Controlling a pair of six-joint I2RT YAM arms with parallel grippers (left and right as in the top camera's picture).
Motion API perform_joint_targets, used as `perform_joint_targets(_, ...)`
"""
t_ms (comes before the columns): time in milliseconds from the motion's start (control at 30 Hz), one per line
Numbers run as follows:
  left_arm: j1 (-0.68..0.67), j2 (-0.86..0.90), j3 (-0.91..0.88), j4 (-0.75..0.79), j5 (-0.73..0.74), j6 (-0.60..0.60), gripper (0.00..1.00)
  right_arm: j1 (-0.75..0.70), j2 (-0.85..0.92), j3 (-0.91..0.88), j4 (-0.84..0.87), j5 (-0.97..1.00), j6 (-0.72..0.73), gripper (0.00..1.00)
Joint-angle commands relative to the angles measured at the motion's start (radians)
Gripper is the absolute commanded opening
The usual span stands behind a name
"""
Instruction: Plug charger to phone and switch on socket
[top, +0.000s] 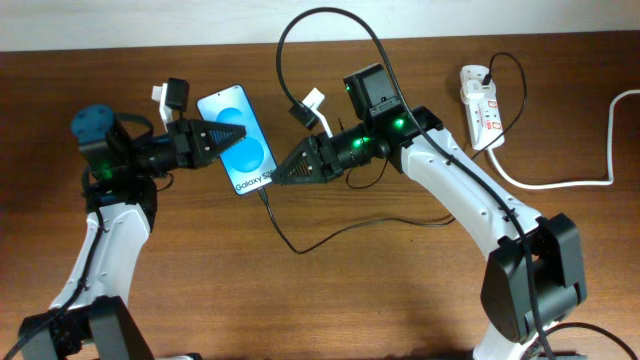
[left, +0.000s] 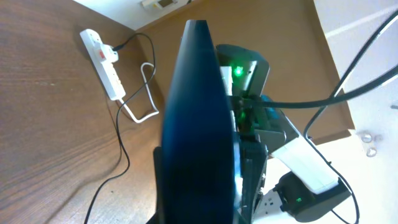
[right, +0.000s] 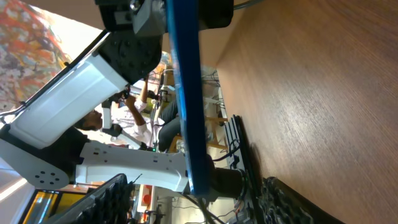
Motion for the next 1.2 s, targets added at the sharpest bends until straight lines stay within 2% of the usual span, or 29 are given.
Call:
perform_joint_targets(0,0.001,-0.008,0.003,0.010,-0.009,0.002,0.00,-0.006,0.000,0.013,0.000,-0.042,-0.035,0.64)
perform_joint_targets(133,0.001,-0.008,0.003,0.010,-0.047,0.002,0.00,0.025,0.000,0.013,0.000,-0.061,-0.045,0.63)
perform_joint_targets(300,0.001,-0.008,0.003,0.008,-0.091,0.001,0.00,0.048,0.000,0.013,-0.012,0.000,-0.045,0.54)
perform_joint_targets(533,0.001,-0.008,0.003,0.002,-0.115,-0.014,0.00,0.056,0.000,0.013,-0.097,0.131,-0.045,0.34)
perform_joint_targets(800,0.001,-0.008,0.003,0.002,-0.128,-0.025,0.00,0.060,0.000,0.013,-0.079,0.076,-0.045,0.20)
perform_joint_targets(933,0.001,-0.008,0.003,0.002,-0.136,-0.025,0.00,0.060,0.000,0.013,-0.079,0.074,-0.045,0.05)
perform_joint_targets(1167,0.000,-0.008,0.003,0.002,-0.135,-0.025,0.00,0.060,0.000,0.013,-0.072,0.066,-0.045,0.04)
